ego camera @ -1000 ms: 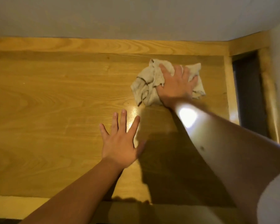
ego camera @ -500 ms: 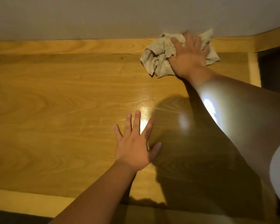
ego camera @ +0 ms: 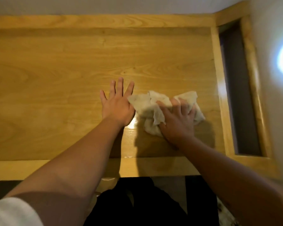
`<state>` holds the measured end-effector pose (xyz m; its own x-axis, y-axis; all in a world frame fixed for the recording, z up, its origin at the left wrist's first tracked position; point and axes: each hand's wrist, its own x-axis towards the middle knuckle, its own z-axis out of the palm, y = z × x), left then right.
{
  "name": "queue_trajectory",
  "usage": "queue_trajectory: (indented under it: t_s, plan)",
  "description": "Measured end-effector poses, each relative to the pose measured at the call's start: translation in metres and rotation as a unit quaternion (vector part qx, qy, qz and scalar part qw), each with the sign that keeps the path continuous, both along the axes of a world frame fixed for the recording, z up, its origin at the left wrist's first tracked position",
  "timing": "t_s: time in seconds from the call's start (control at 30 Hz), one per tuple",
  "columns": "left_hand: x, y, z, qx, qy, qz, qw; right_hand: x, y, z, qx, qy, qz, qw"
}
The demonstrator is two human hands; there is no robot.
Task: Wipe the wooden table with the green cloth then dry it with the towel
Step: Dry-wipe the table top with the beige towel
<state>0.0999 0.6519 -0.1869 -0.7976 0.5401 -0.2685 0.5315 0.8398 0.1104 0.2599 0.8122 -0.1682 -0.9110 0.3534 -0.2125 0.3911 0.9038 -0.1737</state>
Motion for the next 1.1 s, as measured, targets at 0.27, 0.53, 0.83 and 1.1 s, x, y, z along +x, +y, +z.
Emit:
queue_trajectory:
  t_s: [0.27,0.53,0.83,1.1]
  plan:
    - [0.003,0.001,0.001,0.020,0.012,0.011,1.000,0.110,-0.054,0.007,0.009,0.046,0.022,0.999]
    - [0.025,0.055,0.014,0.008,-0.030,0.098,0.995,0.118,-0.049,0.005,-0.011,0.019,0.032,0.999]
    - [0.065,0.091,0.005,-0.004,-0.006,-0.072,0.997,0.166,0.014,0.000,0.000,-0.005,-0.062,0.998]
    - [0.064,0.093,0.004,0.002,-0.004,-0.074,0.997,0.129,0.039,-0.001,-0.029,-0.032,-0.094,0.995]
